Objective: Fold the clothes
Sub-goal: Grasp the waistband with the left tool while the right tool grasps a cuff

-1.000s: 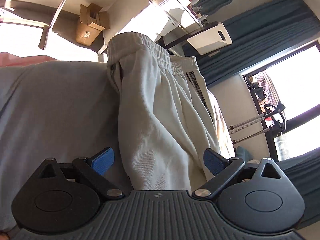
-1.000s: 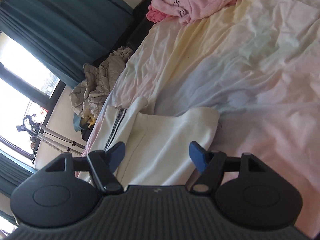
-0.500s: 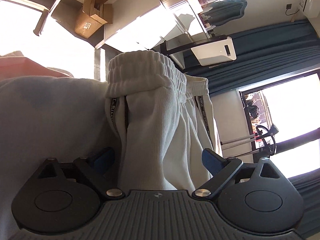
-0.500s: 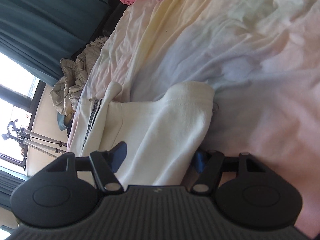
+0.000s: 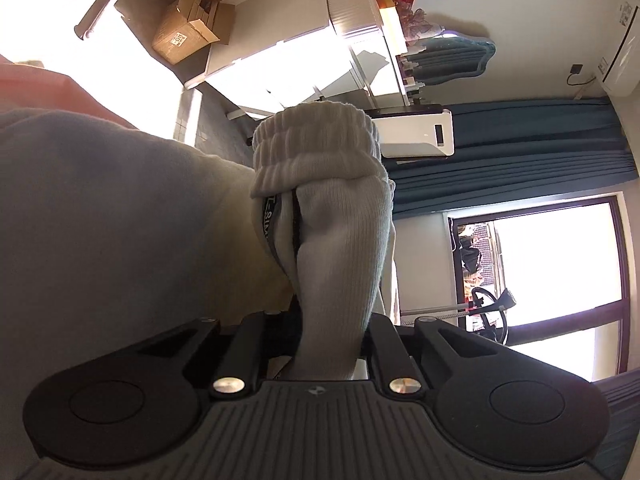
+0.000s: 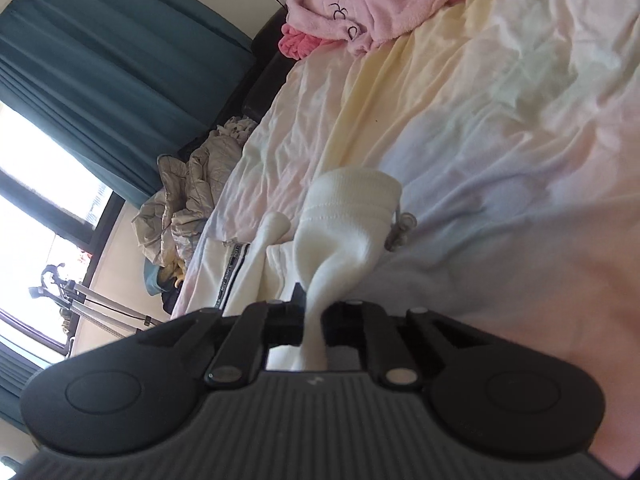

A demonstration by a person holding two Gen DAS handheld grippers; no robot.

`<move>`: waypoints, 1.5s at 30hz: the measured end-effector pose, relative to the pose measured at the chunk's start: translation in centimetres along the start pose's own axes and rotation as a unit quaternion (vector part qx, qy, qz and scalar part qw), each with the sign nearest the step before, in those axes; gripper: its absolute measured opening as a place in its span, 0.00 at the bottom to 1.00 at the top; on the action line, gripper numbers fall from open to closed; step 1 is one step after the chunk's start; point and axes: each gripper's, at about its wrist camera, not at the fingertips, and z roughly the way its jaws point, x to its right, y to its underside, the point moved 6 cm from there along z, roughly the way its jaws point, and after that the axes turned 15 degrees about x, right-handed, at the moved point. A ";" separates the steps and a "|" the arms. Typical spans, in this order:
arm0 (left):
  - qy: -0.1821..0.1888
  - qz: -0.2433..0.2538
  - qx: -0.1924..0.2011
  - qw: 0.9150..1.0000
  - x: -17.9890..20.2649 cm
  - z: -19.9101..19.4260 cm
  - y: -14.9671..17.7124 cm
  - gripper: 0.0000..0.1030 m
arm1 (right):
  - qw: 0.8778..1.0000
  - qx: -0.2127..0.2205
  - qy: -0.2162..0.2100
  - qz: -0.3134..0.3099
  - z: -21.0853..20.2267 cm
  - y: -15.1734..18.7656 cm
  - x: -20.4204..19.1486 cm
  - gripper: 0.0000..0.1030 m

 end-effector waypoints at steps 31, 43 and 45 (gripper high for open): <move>-0.105 0.366 -0.063 0.923 15.6 35.2 11.0 0.19 | 0.976 -0.044 -0.009 -0.215 30.7 8.3 -20.9 0.08; -0.052 0.408 -0.086 0.907 18.0 31.2 11.6 0.80 | 0.964 -0.081 -0.049 -0.249 29.2 7.7 -19.6 0.56; -0.026 0.401 -0.087 0.911 18.2 28.7 10.9 0.83 | 0.966 -0.082 -0.053 -0.241 26.7 6.5 -19.1 0.57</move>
